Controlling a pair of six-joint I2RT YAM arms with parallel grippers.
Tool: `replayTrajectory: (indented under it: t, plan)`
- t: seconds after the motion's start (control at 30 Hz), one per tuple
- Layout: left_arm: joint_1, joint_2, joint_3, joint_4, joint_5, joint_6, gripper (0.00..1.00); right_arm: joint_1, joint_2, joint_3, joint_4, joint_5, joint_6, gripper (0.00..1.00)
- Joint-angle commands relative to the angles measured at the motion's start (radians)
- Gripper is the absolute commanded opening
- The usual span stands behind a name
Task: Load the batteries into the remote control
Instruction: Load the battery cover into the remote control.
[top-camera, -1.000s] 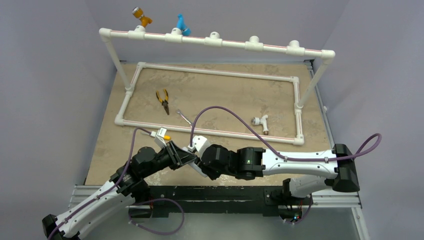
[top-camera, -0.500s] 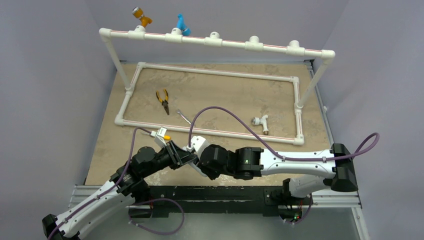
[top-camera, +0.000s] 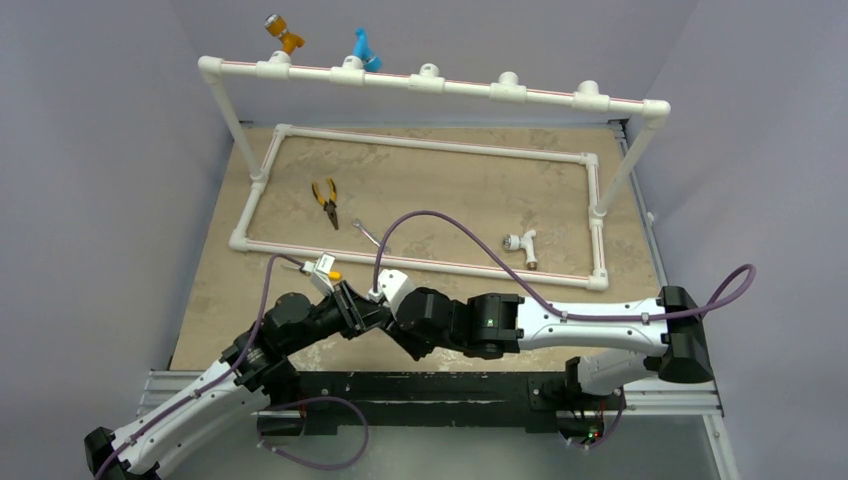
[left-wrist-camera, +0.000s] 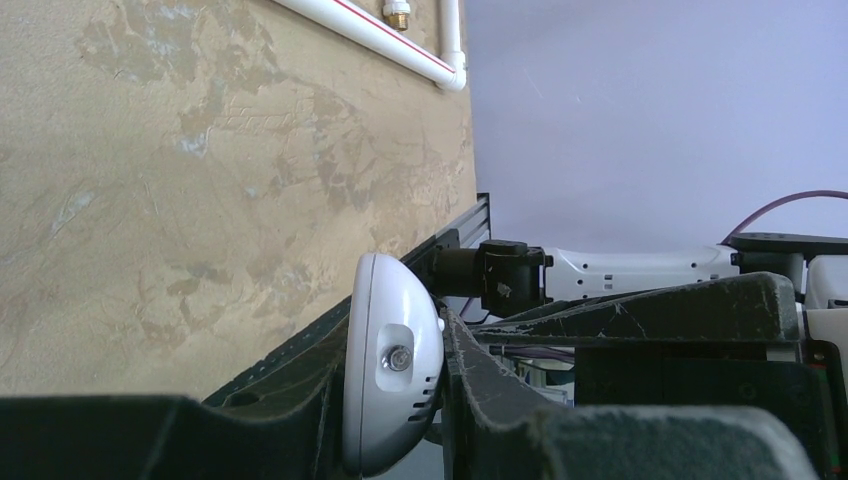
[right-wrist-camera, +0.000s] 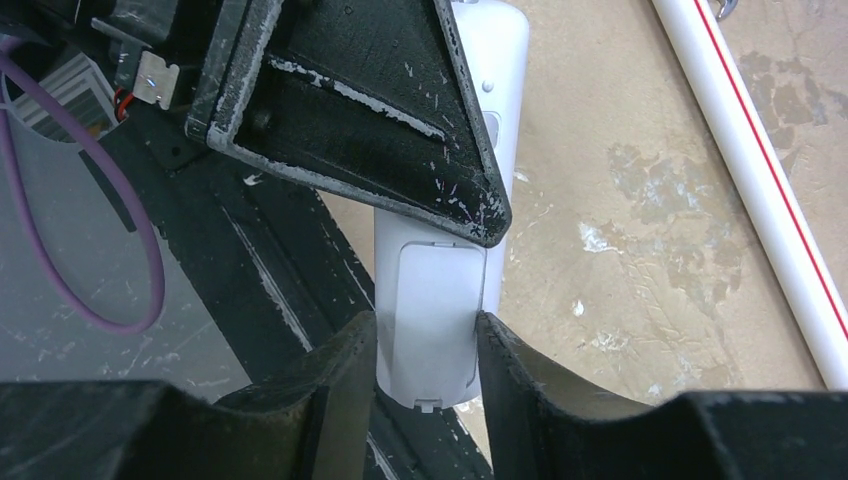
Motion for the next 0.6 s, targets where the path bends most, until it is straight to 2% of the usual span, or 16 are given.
replayTrajectory:
  t: [0.0,0.3,0.43,0.57]
  plan:
    - [0.001,-0.011,0.009,0.101,0.017,-0.024,0.0,0.006,-0.003,0.04,0.025,0.016,-0.011,0.42]
    - [0.001,-0.013,-0.001,0.111,0.018,-0.025,0.0,0.006,-0.1,0.04,0.088,0.036,-0.004,0.51]
    - [0.0,-0.011,-0.014,0.142,0.024,-0.031,0.0,0.005,-0.208,-0.074,0.226,0.059,0.065,0.54]
    - [0.0,-0.019,-0.021,0.146,0.024,-0.034,0.0,0.006,-0.345,-0.216,0.318,0.228,0.212,0.62]
